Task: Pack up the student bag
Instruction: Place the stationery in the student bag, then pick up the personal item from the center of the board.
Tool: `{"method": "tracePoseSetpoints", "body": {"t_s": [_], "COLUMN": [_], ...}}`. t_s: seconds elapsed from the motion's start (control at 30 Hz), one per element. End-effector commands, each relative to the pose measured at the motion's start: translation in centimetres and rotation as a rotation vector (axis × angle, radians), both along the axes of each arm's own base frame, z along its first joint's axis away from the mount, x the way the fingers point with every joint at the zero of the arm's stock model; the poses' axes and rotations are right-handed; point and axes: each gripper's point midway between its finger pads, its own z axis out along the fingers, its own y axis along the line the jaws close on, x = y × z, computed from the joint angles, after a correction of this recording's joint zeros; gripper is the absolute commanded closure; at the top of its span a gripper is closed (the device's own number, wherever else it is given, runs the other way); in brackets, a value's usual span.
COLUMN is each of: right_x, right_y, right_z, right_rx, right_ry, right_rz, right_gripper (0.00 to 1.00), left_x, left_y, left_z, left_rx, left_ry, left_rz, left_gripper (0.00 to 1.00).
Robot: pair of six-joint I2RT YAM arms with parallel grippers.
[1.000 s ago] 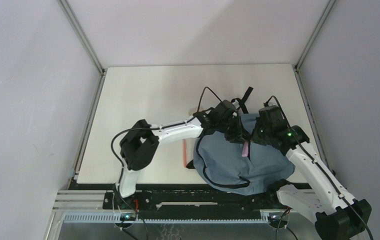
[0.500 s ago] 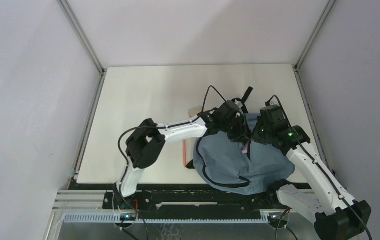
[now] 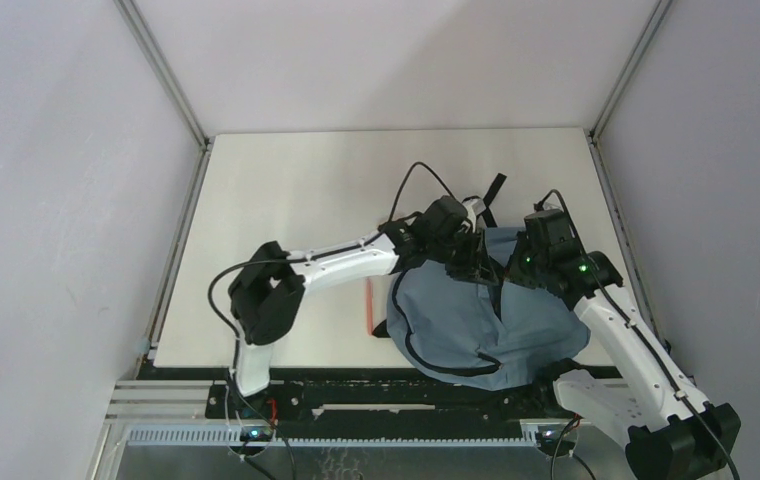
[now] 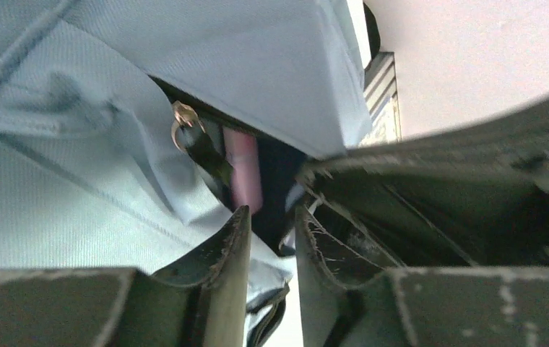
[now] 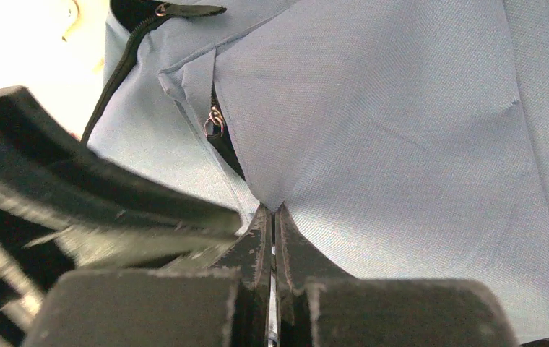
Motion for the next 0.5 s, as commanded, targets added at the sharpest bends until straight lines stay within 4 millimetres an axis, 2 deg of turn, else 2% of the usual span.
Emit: {"method": "tracePoseSetpoints", "body": {"t_s": [0.0, 0.1, 0.17, 0.37, 0.4, 0.47], "right_x": [0.8, 0.7, 0.7, 0.8, 0.7, 0.7], "right_y": [0.0, 0.0, 0.0, 0.3, 0.3, 0.3], "right_z": [1.1, 1.1, 1.1, 0.9, 0.9, 0.9], "right_rx": [0.019, 0.019, 0.020, 0.039, 0.040, 0.038], "right_ry": [-0.059, -0.063, -0.064, -0.065, -0.065, -0.066], "right_rz": [-0.001, 0.002, 0.002, 0.009, 0.010, 0.015], "right_gripper": [1.00, 1.00, 1.00, 1.00, 1.00, 1.00], "left_x": [-1.6, -1.7, -0.8, 5.3, 6.8, 8.5], "left_y": [2.2, 5.4, 7.8, 16.1, 17.9, 20.3], "left_z": [4.6, 3.6, 2.9, -0.2, -0.8, -2.0], "left_rx": [-0.045, 0.044, 0.108, 0.282, 0.322, 0.393], "left_ry": [-0.121, -0.174, -0.197, -0.190, -0.195, -0.193], "left_rz": [-0.084, -0.068, -0.016, 0.260, 0.326, 0.402], "left_gripper": [0.69, 0.69, 0.67, 0.48, 0.41, 0.28]}}
